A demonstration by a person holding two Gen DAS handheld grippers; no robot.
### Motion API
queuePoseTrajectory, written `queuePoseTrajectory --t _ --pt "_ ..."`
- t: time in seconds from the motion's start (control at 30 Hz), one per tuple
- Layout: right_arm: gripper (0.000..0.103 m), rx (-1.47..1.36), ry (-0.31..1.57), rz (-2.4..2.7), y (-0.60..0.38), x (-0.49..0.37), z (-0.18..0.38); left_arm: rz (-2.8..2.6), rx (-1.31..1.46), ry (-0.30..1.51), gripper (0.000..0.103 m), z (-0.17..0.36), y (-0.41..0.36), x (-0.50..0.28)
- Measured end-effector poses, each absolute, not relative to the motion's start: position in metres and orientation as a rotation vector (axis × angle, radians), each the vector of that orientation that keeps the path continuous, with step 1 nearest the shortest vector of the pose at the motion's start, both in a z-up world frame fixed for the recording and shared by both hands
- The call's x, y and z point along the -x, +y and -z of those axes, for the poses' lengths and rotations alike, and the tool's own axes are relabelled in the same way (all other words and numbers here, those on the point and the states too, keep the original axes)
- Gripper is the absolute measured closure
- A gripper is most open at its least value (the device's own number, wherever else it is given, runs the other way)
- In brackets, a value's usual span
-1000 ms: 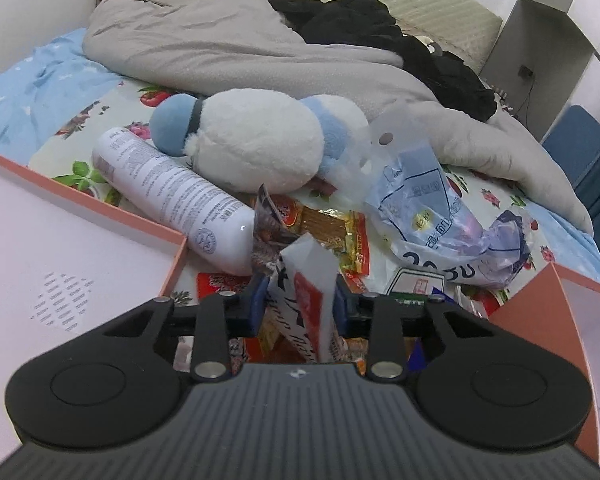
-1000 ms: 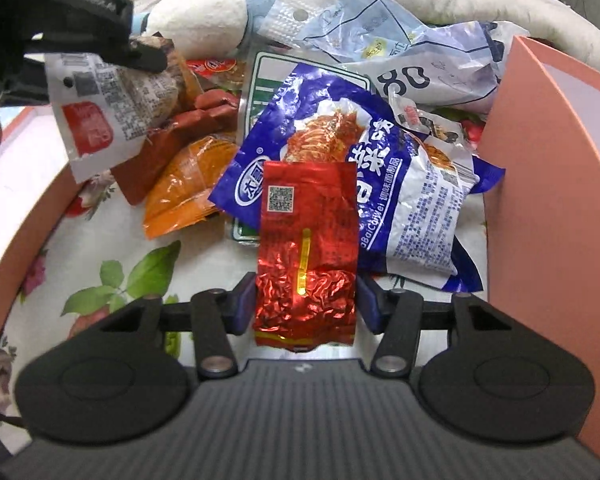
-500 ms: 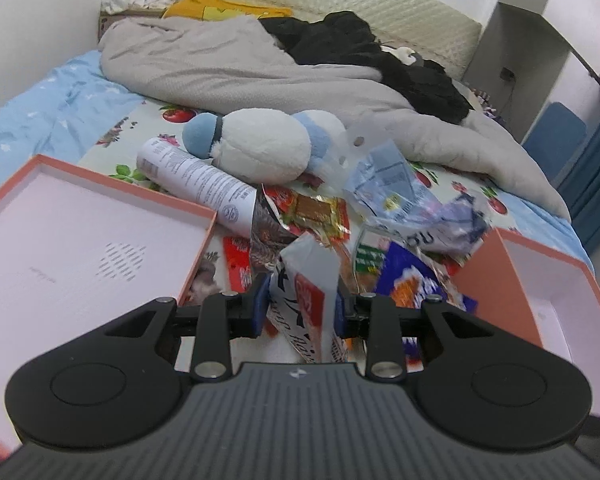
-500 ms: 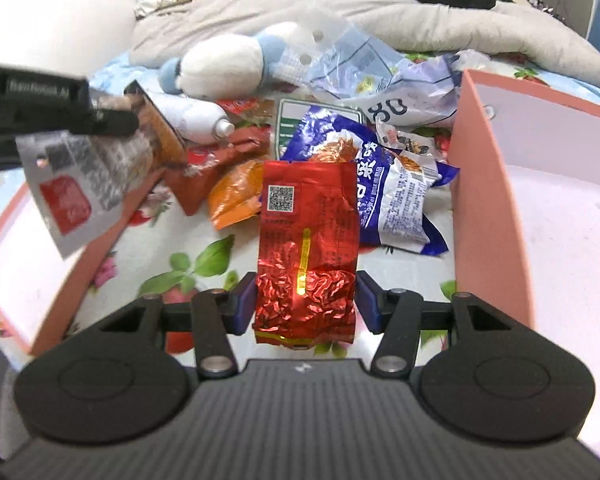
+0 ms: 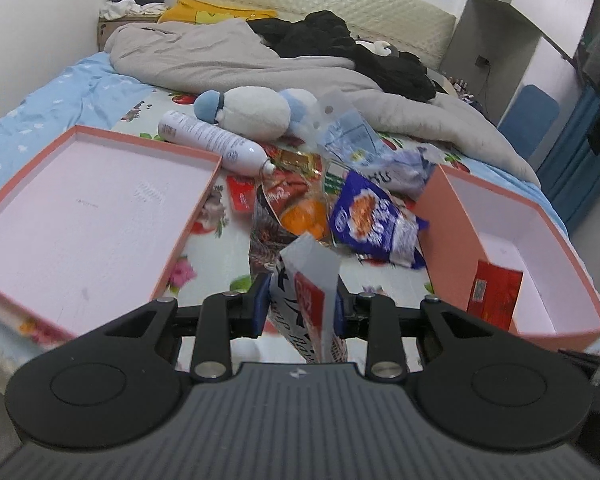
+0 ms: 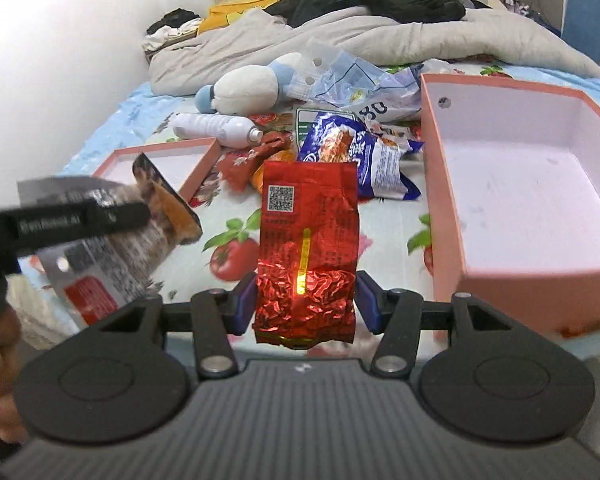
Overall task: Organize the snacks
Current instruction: 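Lift both held packets and carry them toward the deep pink box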
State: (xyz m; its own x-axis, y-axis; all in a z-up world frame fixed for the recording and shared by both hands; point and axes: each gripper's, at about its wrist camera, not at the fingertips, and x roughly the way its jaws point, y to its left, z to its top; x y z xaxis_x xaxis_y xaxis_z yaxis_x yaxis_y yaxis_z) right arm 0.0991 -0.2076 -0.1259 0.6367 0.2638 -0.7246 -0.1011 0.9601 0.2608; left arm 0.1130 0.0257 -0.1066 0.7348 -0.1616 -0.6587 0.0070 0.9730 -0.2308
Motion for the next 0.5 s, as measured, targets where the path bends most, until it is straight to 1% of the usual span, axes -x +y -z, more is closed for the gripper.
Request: queuePoseTrajectory --t 0.17,0.5 --pt "0.048 -0.191 0.829 -0.198 -0.215 -0.077 0.116 0.117 0.220 0.733 0.068 0.104 0.015 -0.078" --pt "0.048 -0.205 0.774 -0.153 -0.238 -0.049 0.095 0.185 0.203 0.683 0.068 0.083 -0.011 -0.053"
